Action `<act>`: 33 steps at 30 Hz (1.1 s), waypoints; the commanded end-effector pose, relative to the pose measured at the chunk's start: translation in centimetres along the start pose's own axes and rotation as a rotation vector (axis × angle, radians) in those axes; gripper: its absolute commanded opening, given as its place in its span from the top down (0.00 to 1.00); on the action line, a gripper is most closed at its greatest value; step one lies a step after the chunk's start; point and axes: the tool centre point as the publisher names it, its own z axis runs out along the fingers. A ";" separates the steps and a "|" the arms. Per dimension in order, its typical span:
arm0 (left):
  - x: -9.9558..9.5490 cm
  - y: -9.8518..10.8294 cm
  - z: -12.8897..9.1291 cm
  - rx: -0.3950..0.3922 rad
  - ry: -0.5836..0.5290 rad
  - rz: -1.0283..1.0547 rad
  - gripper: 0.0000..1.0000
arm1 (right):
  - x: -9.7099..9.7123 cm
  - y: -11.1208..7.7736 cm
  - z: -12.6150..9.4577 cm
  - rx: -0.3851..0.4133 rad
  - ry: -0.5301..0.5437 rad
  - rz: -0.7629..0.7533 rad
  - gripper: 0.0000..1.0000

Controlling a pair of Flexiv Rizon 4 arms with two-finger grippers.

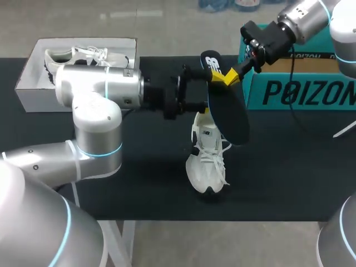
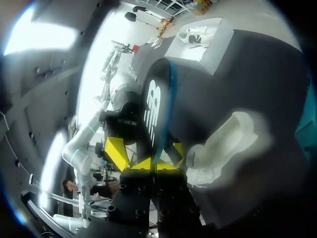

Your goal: Take the shoe out of the shoebox, open the shoe tongue, remove and reinsert the insole, then place the shoe into the shoebox

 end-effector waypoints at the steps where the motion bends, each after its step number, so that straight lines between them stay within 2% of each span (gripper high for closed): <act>1: 0.1 -0.5 -0.3 -0.011 -0.005 0.003 0.00 | -0.1 -0.2 -0.5 -0.013 -0.002 0.009 1.00; 11: 0.3 -1.2 -1.1 -0.041 0.007 0.023 0.00 | 0.7 1.3 -0.1 -0.029 -0.002 0.030 1.00; 20: 0.6 -1.2 -1.9 -0.074 0.013 0.034 0.00 | 0.8 1.1 0.9 -0.072 -0.001 0.053 1.00; 21: 0.7 -1.2 -2.0 -0.076 0.013 0.034 0.05 | 0.7 1.1 0.9 -0.073 -0.001 0.054 1.00; 22: 0.7 -1.2 -2.0 -0.076 0.013 0.034 0.23 | 0.7 1.1 0.9 -0.075 -0.001 0.054 1.00; 23: 0.7 -1.2 -2.1 -0.077 0.012 0.034 0.50 | 0.7 1.0 0.9 -0.076 -0.002 0.055 1.00; 25: 0.8 -1.2 -2.2 -0.078 0.008 0.035 0.65 | 0.7 1.0 0.9 -0.078 -0.003 0.055 1.00; 27: 0.7 -1.2 -2.2 -0.075 0.005 0.039 0.84 | 0.6 1.0 0.9 -0.078 -0.004 0.055 1.00; 30: 0.8 -1.2 -2.1 -0.067 0.005 0.041 0.98 | 0.6 0.9 0.9 -0.082 -0.002 0.054 1.00; 33: 0.8 -1.3 -2.0 -0.054 0.000 0.039 1.00 | 0.7 0.9 0.9 -0.086 0.000 0.053 1.00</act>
